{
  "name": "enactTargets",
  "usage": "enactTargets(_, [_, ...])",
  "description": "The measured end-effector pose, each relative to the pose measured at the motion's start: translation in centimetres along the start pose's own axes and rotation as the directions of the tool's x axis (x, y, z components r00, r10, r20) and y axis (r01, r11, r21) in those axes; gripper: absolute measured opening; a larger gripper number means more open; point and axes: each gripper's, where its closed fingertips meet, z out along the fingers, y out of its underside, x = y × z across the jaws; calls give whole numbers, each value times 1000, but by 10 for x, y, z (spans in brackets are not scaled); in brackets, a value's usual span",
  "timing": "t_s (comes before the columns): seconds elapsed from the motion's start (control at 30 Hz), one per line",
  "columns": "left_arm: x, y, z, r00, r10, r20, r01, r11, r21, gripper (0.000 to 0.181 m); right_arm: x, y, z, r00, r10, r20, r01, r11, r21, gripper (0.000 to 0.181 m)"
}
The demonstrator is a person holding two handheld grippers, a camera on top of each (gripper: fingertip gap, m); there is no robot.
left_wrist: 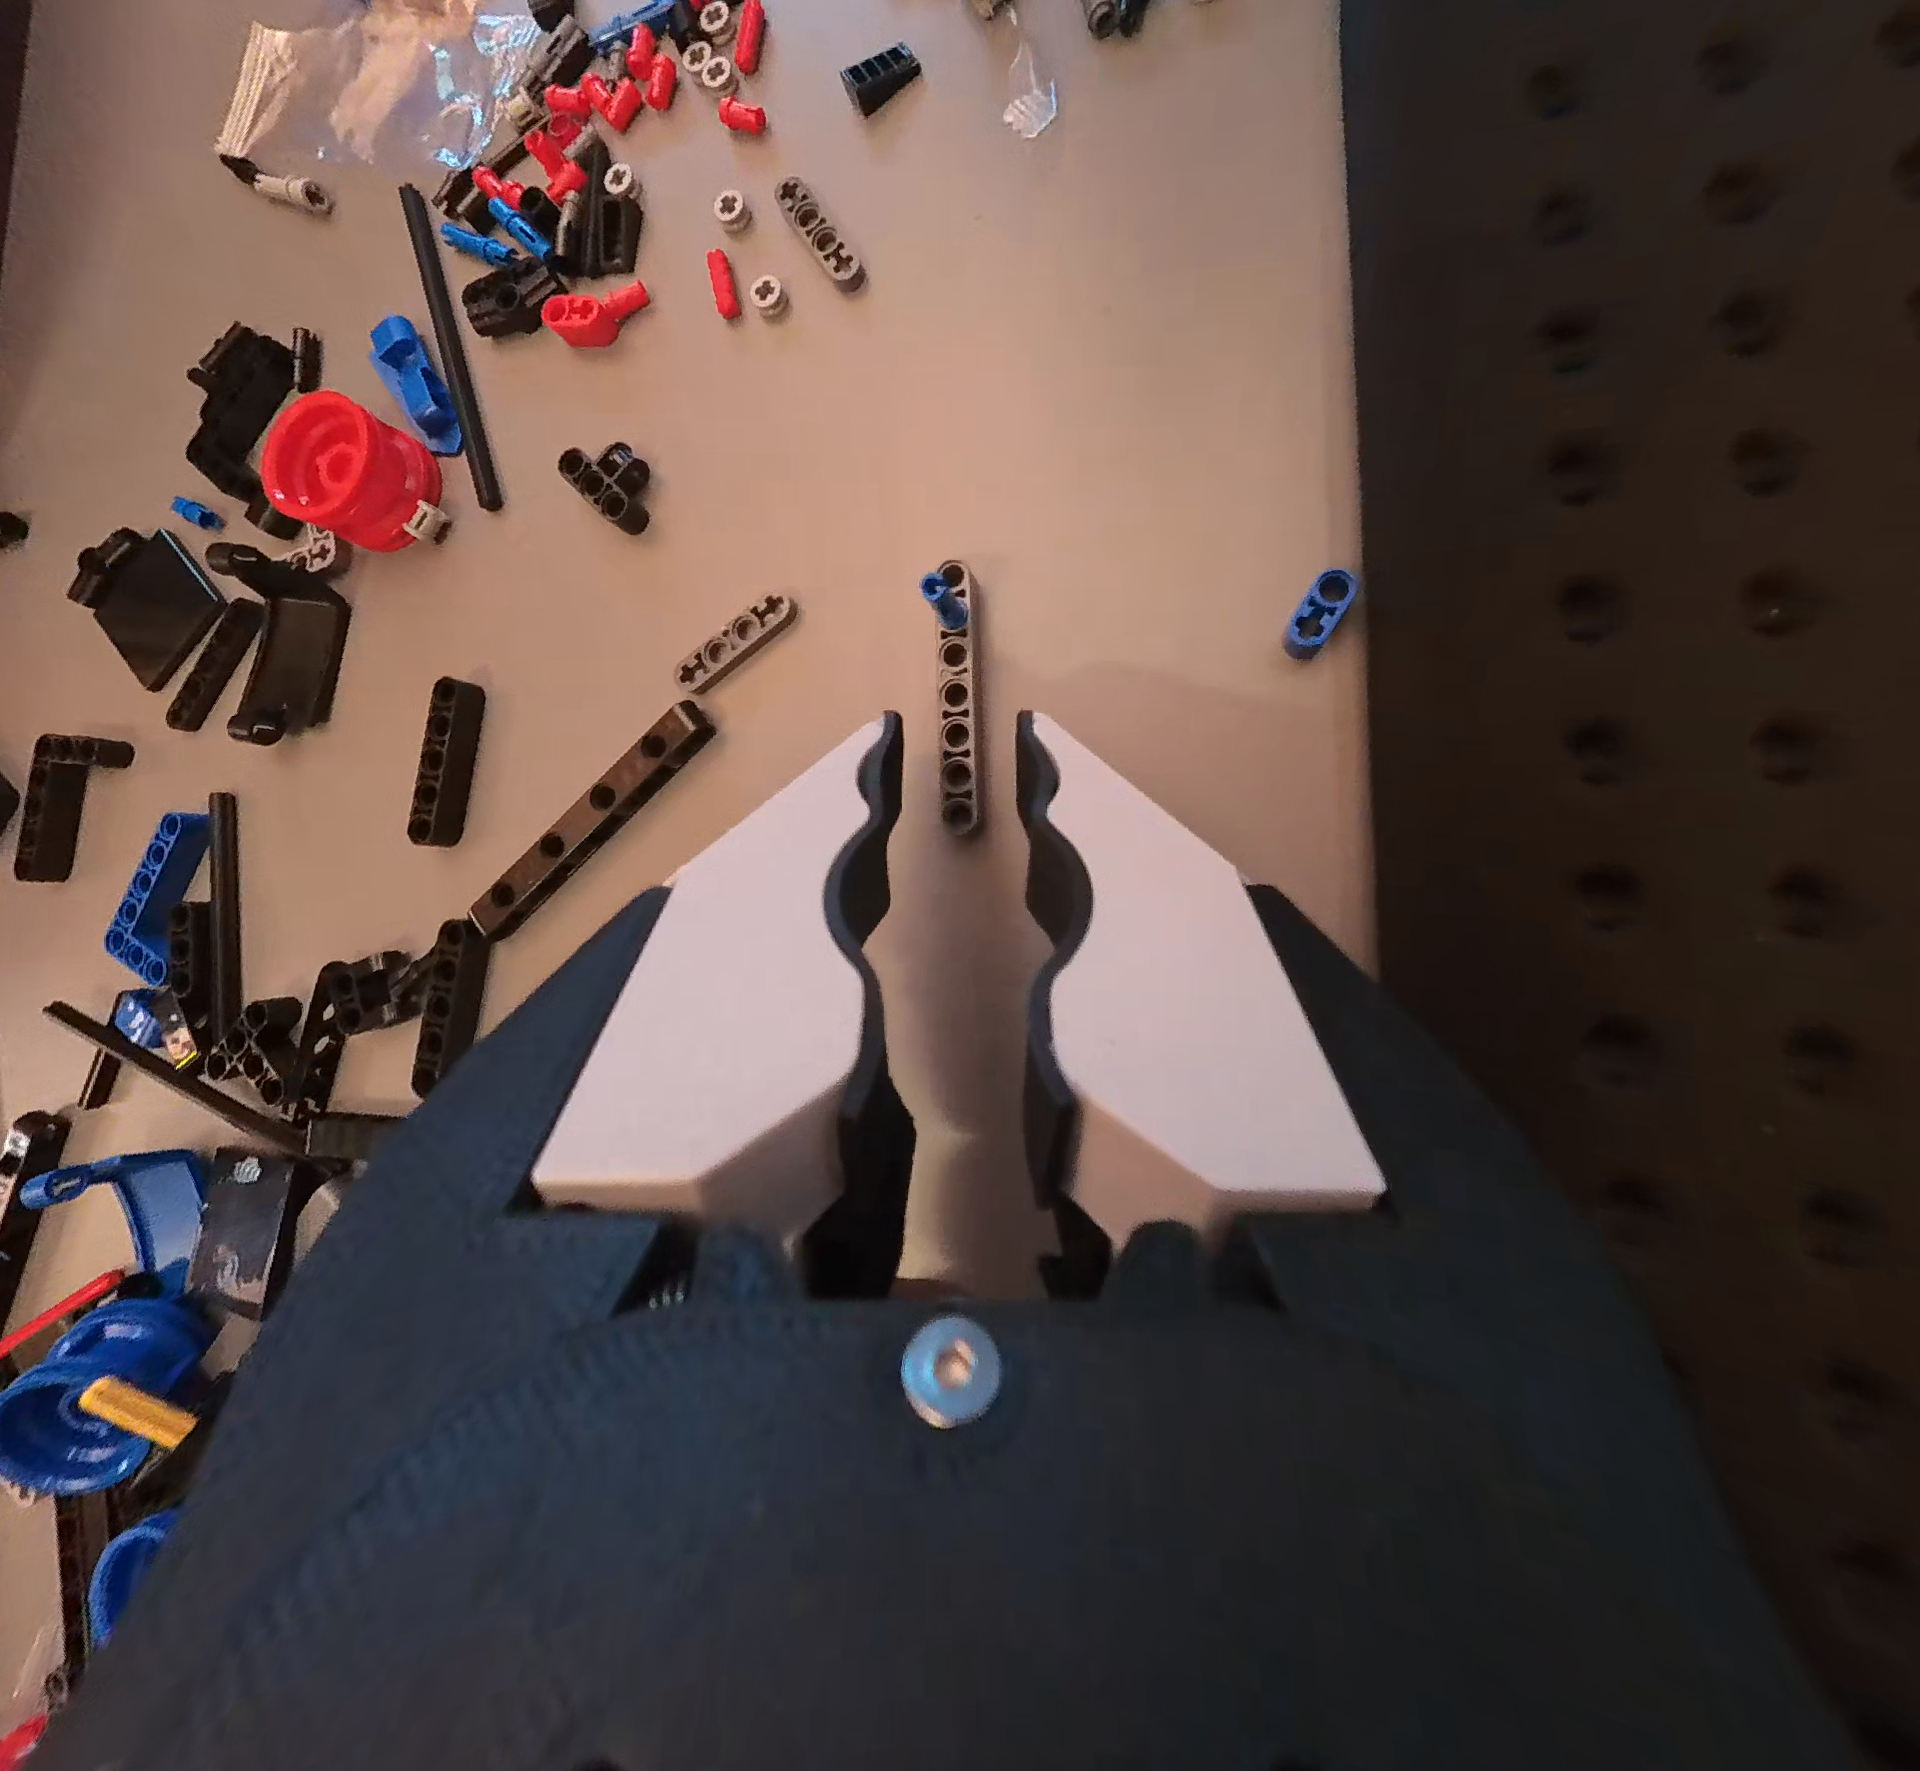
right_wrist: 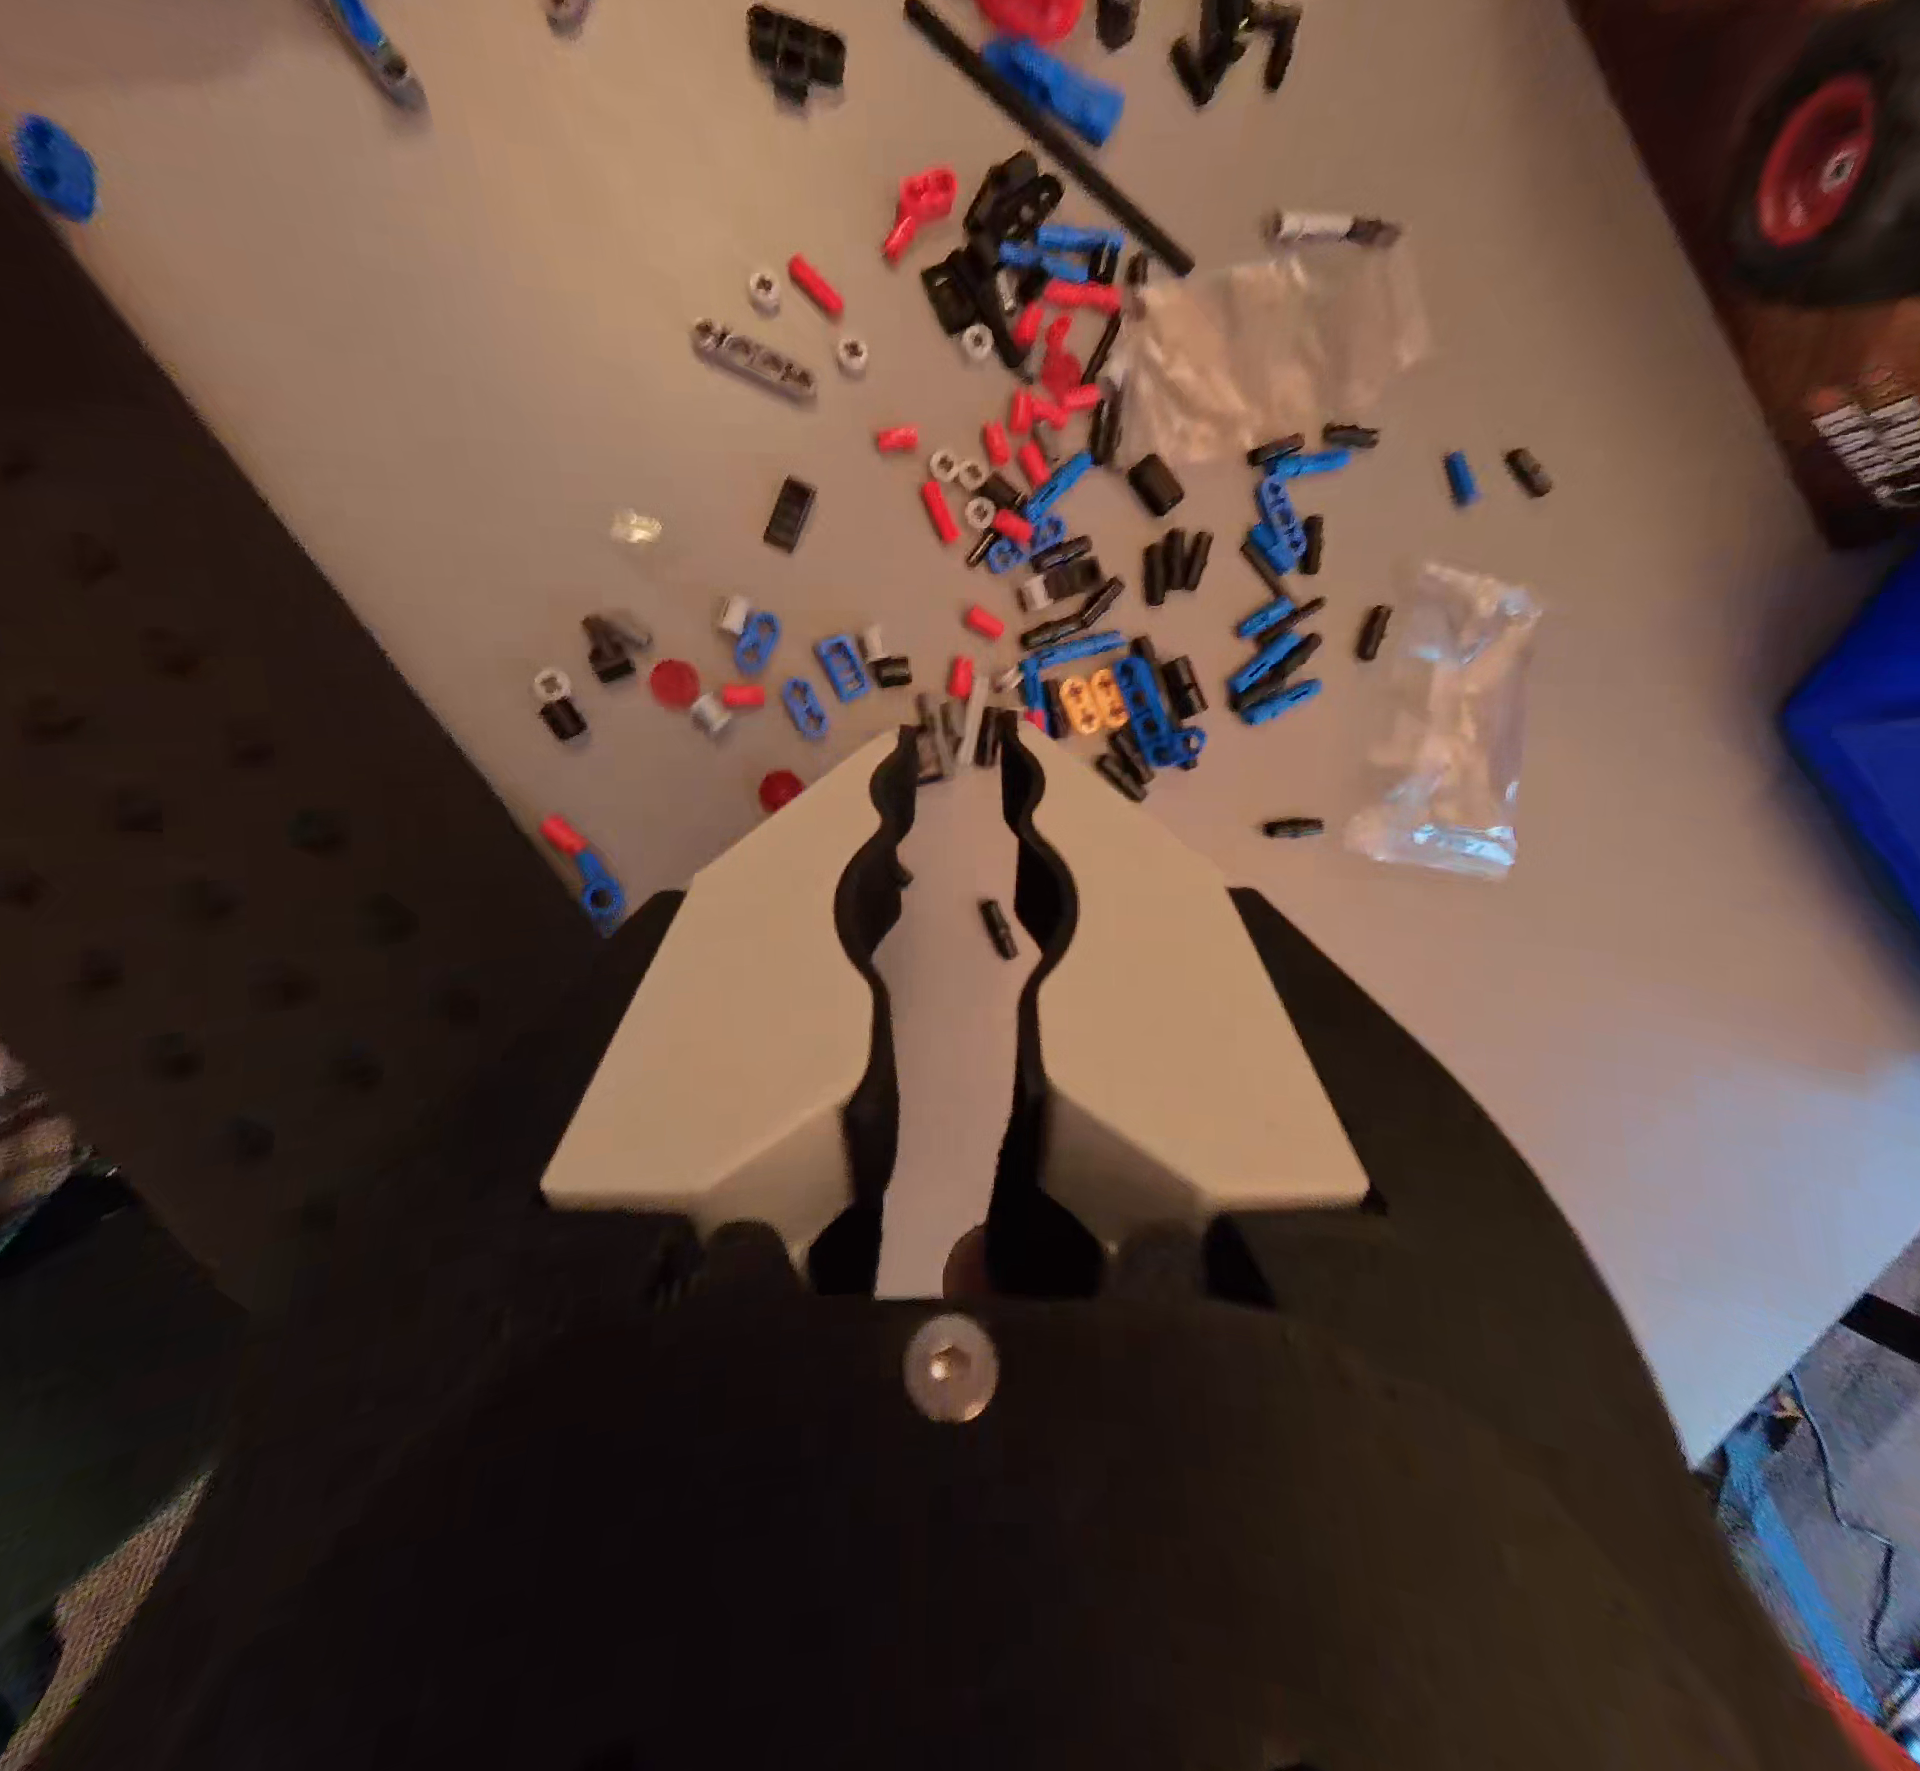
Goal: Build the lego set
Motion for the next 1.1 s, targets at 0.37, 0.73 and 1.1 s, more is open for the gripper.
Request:
enactTargets(0.37, [1, 3, 5, 1000, -3, -4, 3, 1000, -14, 19, -1, -5, 44, 999, -36, 24, 35, 999, 21, 12])
enactTargets(0.73, [1, 2, 5, 1000, 1, -9, -1, 1000, -4, 21, -11, 9, 51, 987, -70, 145, 76, 997, -34, 10])
enactTargets(1.1, [-6, -5, 1, 1000, -2, 31, 1, 999, 35, 21, -14, -13, 46, 984, -20, 179, 2, 995, 98, 4])
